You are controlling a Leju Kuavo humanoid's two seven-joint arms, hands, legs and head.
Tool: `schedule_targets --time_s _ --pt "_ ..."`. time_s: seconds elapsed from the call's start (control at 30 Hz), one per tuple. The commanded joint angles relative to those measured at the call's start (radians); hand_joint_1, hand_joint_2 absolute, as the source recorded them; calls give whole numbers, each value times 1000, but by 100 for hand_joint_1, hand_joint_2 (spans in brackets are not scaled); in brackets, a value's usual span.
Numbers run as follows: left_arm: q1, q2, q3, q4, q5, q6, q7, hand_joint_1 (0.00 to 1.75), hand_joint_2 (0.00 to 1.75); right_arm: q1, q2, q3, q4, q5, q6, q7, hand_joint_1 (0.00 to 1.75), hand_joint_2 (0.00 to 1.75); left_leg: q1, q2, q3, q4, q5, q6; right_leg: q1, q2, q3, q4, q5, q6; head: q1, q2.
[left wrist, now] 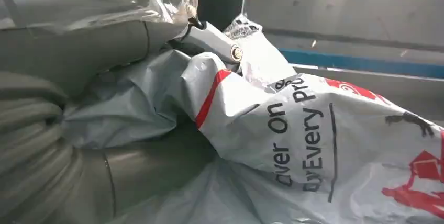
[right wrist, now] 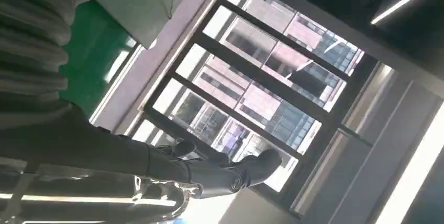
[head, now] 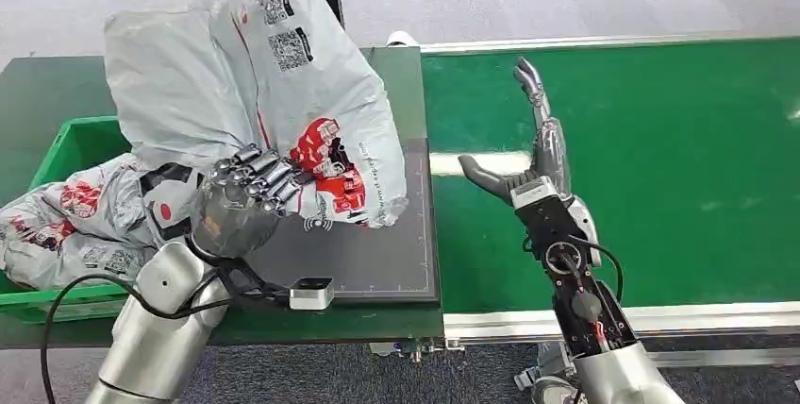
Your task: Moved the parcel from conveyor to table for the left to box.
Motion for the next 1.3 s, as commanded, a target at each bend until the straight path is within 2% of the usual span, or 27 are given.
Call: schedule_targets --time_s 0.03,0.3,0.53,0.73,0.77,0.8,0.87,0.97,1.0,1.1,1.23,1.3 --pt "-4 -17 38 -15 -3 2 -5 175 175 -10 -13 -10 8 -3 -1 -1 0 175 0 -2 0 0 0 2 1 -2 1 0 0 -2 0 0" --pt "-4 -17 38 -15 -3 2 -5 175 175 -10 -13 -10 8 -3 -1 -1 0 175 0 -2 0 0 0 3 1 -2 1 -1 0 -3 0 0" --pt "-77 -17 127 -1 -68 2 45 175 175 28 -17 -29 -27 2 -11 1 0 175 1 -2 -1 1 0 2 1 -3 0 0 0 -2 0 0" --pt "-102 -28 266 -9 -86 2 50 175 175 53 -17 -47 -57 16 -9 7 0 175 0 -2 -1 0 0 2 1 -2 0 0 0 -2 0 0" --pt "-143 12 303 86 -180 2 203 175 175 58 -12 -47 -60 21 -3 8 0 175 1 -2 -1 0 0 3 2 -2 0 -1 0 -4 0 0" --pt "-168 55 319 130 -183 2 217 175 175 62 -10 -46 -62 25 -2 9 0 175 0 -1 0 0 0 2 1 -1 0 0 0 -3 0 0" --pt "-198 92 333 212 -204 2 253 175 175 64 -9 -48 -64 29 1 10 0 175 1 1 0 0 0 2 2 0 0 0 0 -4 0 0" --pt "-261 167 266 448 -221 2 377 175 175 74 -10 -54 -74 38 2 14 0 175 0 0 2 -1 1 2 1 -1 1 0 0 -4 0 0" --pt "-301 176 244 572 -221 -30 416 175 175 79 -14 -57 -81 44 2 17 0 175 0 0 2 -1 1 1 0 -1 1 0 0 -3 0 0" --pt "-342 212 211 721 -221 -115 578 175 175 93 -17 -71 -101 57 13 25 0 175 0 -4 2 -2 1 3 1 -5 2 -1 0 -4 0 0" --pt "-322 253 304 807 -221 -157 652 175 175 89 -9 -73 -103 69 34 37 0 175 0 3 3 -2 0 2 1 1 1 0 0 -3 0 0" --pt "-307 272 327 836 -221 -230 721 175 175 80 -5 -71 -94 74 42 41 0 175 0 7 3 -2 -1 2 1 5 0 0 0 -3 0 0"
